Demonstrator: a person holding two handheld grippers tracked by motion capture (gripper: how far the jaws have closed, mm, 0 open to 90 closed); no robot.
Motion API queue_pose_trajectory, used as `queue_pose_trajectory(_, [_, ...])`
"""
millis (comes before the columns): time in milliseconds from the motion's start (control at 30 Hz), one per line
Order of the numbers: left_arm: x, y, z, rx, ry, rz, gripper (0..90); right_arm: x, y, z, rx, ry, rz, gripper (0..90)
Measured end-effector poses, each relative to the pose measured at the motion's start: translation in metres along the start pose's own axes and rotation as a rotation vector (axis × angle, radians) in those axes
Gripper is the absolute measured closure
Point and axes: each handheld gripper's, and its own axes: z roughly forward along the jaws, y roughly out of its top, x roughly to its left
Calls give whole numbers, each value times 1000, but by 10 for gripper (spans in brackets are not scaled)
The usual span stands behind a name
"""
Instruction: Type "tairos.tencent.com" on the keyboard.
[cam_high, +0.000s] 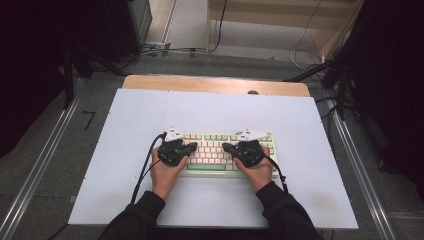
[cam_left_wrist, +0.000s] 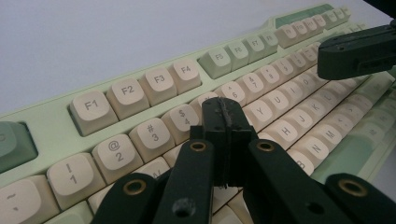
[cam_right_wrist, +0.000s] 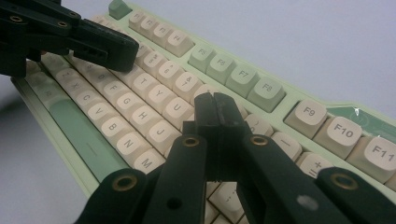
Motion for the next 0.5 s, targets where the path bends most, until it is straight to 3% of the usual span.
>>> queue_pose_trajectory(267, [0, -1, 2, 17, 3, 2, 900, 0, 0, 0, 3, -2, 2, 881])
queue_pose_trajectory(500, [-1, 1, -4, -20, -5, -4, 900, 0, 0, 0, 1, -2, 2, 881])
